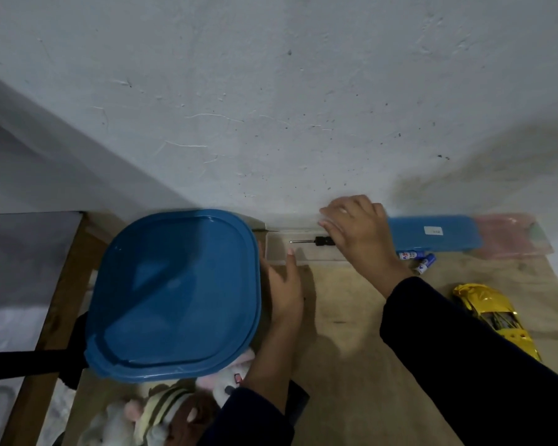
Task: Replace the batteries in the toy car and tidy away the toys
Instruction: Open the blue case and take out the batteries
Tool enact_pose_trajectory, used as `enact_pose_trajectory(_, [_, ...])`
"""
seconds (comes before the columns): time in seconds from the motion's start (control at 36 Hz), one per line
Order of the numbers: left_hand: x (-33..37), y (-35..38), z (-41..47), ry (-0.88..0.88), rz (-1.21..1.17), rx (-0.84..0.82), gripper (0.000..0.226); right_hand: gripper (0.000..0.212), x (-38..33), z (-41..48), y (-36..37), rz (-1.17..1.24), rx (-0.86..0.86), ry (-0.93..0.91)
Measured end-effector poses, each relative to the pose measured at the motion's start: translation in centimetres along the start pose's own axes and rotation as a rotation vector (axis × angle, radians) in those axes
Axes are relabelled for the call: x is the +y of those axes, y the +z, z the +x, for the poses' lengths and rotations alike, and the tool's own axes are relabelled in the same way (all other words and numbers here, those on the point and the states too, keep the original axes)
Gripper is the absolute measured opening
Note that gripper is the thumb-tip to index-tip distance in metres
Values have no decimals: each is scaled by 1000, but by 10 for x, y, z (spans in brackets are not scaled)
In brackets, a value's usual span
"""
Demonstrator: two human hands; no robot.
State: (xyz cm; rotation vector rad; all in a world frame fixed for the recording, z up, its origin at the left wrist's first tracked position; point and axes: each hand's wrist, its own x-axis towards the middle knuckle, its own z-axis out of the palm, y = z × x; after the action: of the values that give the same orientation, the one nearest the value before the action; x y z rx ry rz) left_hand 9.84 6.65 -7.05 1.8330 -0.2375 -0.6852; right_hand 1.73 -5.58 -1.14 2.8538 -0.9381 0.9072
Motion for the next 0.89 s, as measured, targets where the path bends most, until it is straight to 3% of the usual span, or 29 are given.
enact_pose_trajectory(0.08, [5, 1, -2, -18, 34, 26, 72, 13, 2, 2, 1, -26, 33, 127])
enact_pose_trajectory(0.17, [4, 0, -4, -12, 19, 23, 68, 7, 2, -1, 2, 178, 13, 226])
enact_pose_trajectory(0.31, [2, -4, -11, 12, 50, -14, 61, 6, -5, -14, -7, 310, -74, 254])
enact_pose_trajectory(0.53, [-2, -11, -14, 135, 116, -84, 58, 11, -8, -26, 0, 232, -347, 162])
enact_pose_trajectory(0.67, [-4, -11, -12, 165, 162, -79, 58, 7, -11, -19, 4, 106, -426, 72])
enact_pose_trajectory(0.89, [-2, -11, -13, 178, 179, -70, 57, 20, -18, -22, 13, 25, -524, 158])
